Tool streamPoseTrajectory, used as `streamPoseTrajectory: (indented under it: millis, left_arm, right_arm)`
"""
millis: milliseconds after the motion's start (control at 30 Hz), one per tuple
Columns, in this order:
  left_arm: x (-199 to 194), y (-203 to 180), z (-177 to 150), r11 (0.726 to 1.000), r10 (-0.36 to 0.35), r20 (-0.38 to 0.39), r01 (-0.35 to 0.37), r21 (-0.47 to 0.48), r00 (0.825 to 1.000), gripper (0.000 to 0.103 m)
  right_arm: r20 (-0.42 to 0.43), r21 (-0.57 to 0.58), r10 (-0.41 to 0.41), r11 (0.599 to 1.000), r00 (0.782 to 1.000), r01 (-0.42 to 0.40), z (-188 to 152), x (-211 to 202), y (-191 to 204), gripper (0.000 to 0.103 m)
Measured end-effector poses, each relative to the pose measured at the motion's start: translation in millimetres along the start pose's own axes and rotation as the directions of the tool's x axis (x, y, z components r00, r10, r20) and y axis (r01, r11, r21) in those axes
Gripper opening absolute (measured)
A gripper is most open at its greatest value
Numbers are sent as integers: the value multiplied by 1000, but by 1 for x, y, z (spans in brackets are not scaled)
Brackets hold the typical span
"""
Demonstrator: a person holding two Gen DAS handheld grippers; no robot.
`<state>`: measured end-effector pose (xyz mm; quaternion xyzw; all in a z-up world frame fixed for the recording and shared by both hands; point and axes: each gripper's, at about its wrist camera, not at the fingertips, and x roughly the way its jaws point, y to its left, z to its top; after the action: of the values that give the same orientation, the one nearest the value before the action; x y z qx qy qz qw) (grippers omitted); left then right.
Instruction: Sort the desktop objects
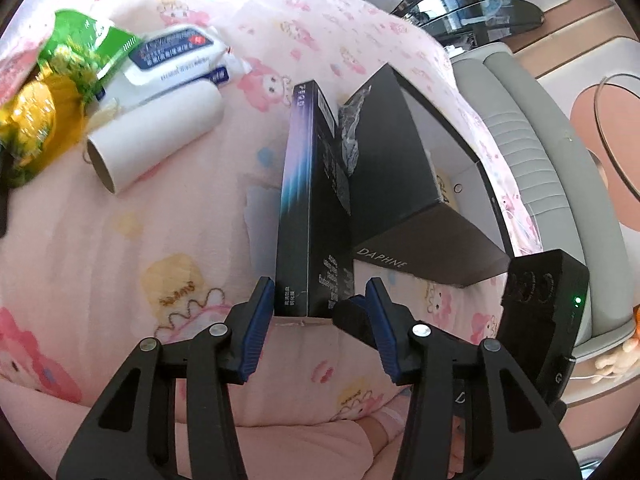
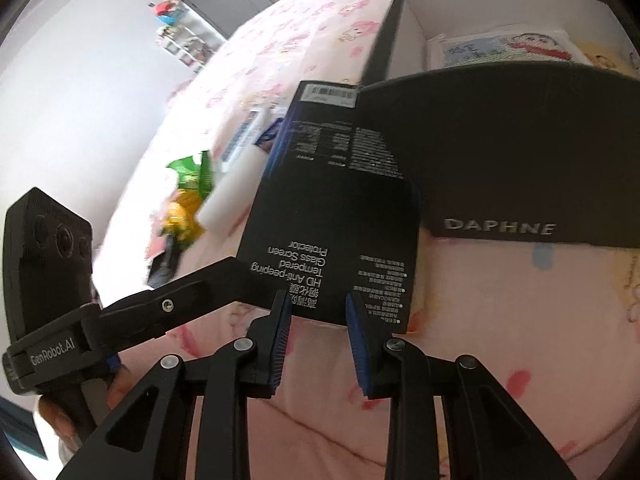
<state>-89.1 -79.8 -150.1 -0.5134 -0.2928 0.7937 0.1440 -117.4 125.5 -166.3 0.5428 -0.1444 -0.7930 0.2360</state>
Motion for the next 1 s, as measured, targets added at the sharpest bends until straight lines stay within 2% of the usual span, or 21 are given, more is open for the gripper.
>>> streamPoseTrajectory:
  millis: [167,333,400,600,733,800,900,1000]
  left_arm:
    - [4,7,1,999,-14,-13,14,-41,1000,47]
    - [1,-1,-3,997,-76,-10,76,-17,997,47]
    - [-3,-7,-5,994,-109,3,109,11,994,47]
    - [-13,-12,-6,985,-166,26,165,51,986,47]
    - [-20,-16,-6,973,-223,43,220,72,974,47]
    - [-17,-22,-5,969,-239,31,235,81,971,47]
    - [-9,-25,-4,972,-222,7,221,77,975,47]
    - [-4,-25,-3,966,-251,-25,252,63,968,47]
  right_arm:
    - [-6,112,-139,984,990,139,1,3,-29,26]
    - [-21,149,-165,975,986,167,1,8,-37,25]
    - [-15,130,-156,979,988,157,0,9,-33,25]
    - [8,135,-39,990,999,38,1,7,-24,25]
    - [4,142,11,990,1000,-11,1,9,-24,25]
    - [-6,144,21,989,1000,-20,0,12,-22,25]
    - [-15,153,31,988,999,-28,0,14,-22,25]
    - [-20,195,71,979,997,-65,3,12,-26,25]
